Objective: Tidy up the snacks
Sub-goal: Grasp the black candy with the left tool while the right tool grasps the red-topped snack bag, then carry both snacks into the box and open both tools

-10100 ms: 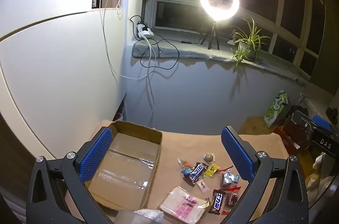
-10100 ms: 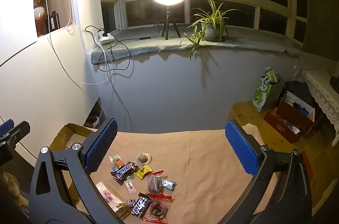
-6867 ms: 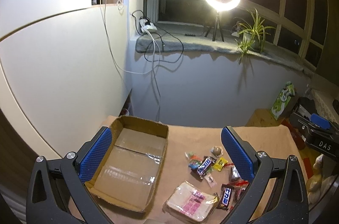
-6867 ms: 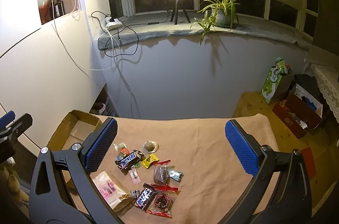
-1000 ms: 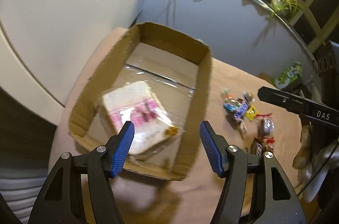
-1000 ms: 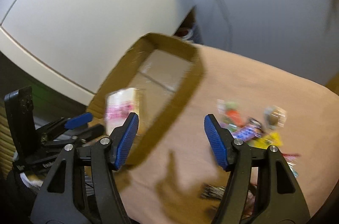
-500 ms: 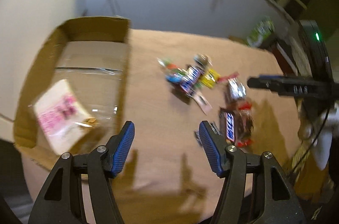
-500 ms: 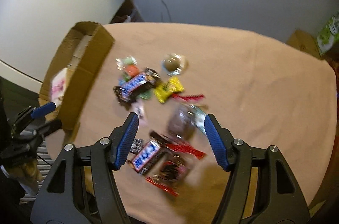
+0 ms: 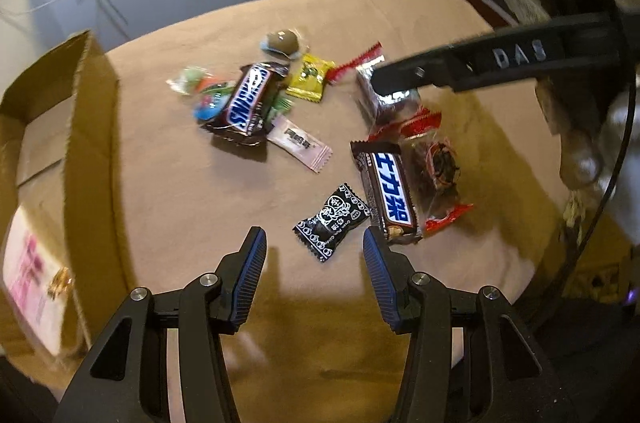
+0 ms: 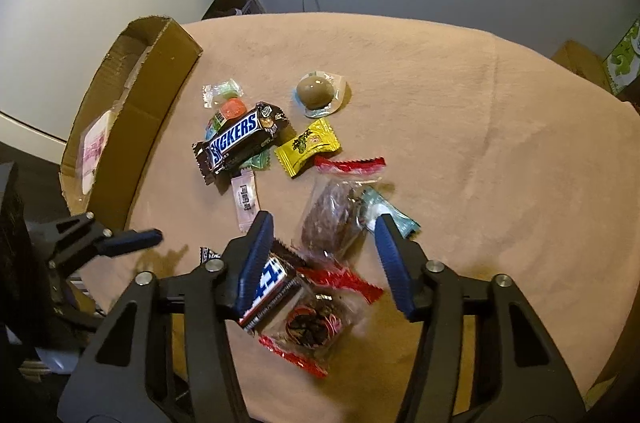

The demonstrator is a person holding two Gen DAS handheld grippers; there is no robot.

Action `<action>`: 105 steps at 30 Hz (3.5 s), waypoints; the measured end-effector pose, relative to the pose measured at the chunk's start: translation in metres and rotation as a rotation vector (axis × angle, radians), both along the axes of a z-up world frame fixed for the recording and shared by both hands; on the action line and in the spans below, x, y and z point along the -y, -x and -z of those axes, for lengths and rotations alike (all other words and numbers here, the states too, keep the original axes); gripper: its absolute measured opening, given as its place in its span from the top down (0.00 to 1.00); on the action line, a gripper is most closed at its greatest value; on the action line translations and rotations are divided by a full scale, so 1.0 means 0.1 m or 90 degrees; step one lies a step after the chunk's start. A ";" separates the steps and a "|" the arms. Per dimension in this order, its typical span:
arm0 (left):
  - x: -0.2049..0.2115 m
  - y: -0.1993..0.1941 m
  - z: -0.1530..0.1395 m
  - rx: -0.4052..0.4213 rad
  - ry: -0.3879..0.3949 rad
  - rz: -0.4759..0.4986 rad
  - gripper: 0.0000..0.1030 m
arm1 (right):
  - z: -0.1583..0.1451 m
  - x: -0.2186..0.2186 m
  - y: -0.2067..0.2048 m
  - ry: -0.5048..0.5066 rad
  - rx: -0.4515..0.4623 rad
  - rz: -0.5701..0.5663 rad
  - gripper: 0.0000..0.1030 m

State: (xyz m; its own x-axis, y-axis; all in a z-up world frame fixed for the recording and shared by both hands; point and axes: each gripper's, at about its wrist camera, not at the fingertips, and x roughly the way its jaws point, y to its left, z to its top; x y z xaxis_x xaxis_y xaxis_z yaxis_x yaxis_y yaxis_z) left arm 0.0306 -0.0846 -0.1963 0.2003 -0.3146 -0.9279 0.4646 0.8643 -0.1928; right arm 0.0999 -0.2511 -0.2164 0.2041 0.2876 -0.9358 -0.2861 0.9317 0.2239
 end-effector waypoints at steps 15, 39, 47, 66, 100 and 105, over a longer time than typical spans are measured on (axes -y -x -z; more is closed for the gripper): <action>0.30 -0.08 0.23 0.009 -0.054 0.080 0.56 | 0.29 -0.18 -0.16 0.044 -0.039 -0.015 0.55; -0.47 -0.07 0.03 0.004 0.083 -0.188 0.78 | 0.10 -0.07 0.07 -0.018 -0.005 0.034 0.66; -0.61 -0.13 -0.14 0.043 0.087 -0.238 0.78 | -0.19 -0.25 0.08 -0.035 0.035 0.020 0.66; -1.46 -0.32 -0.44 0.110 0.078 -0.376 0.79 | -0.68 -1.30 -0.18 -0.076 0.088 -0.106 0.66; -2.04 -0.35 -0.34 0.100 0.046 -0.455 0.64 | -0.36 -2.41 -0.50 -0.065 0.051 -0.183 0.58; -2.06 -0.33 -0.34 0.100 0.046 -0.462 0.60 | -0.42 -2.38 -0.50 -0.069 0.065 -0.172 0.35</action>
State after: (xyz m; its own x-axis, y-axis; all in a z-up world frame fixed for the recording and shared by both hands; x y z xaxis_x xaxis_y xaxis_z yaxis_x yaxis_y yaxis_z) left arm 0.0639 0.1215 -0.1622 0.5088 -0.1119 -0.8536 -0.1907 0.9522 -0.2385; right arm 0.1499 -0.0133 -0.1739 0.1987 0.4413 -0.8751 -0.5466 0.7910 0.2749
